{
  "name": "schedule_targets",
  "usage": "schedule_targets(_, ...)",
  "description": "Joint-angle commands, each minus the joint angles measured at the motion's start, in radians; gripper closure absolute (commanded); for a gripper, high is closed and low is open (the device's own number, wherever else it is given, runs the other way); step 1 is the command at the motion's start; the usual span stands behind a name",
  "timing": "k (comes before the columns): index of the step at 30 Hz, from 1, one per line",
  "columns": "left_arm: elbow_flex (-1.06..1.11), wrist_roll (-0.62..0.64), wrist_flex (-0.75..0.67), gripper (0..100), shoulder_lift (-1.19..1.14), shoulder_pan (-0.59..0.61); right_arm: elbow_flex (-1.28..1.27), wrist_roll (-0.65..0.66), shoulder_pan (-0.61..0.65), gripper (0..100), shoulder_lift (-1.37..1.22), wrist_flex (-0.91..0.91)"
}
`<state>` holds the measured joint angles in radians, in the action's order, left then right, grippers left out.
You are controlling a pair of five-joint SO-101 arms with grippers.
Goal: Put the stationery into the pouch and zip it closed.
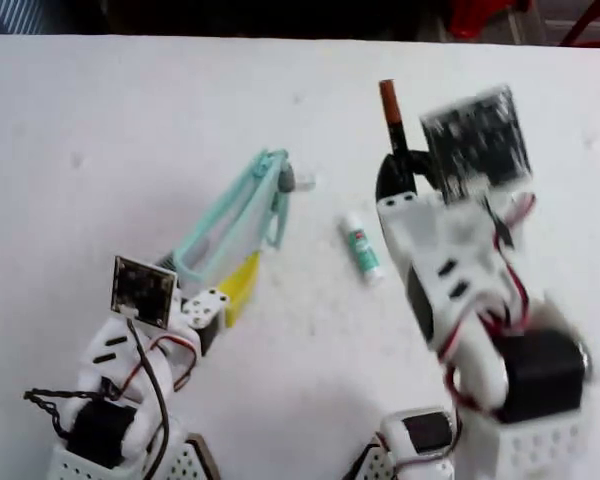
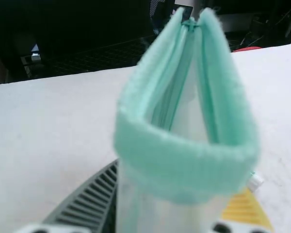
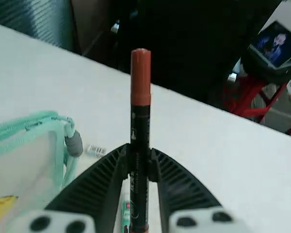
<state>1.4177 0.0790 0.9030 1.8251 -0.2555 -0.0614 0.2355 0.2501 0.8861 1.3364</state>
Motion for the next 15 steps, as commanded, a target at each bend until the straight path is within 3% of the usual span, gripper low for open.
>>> schedule_targets(1,-0.005,0.008,0.005,76,-0.008,-0.016,-0.117,-0.018,0.005,98.1,0.162,-0.163)
schedule_targets(8,-0.005,0.006,0.005,76,-0.008,-0.018,-0.259,-0.014,0.225,98.1,0.371,-0.366)
schedule_targets(15,-0.005,0.006,0.005,76,-0.008,-0.018,-0.255,-0.011,0.344,98.1,0.278,-0.438)
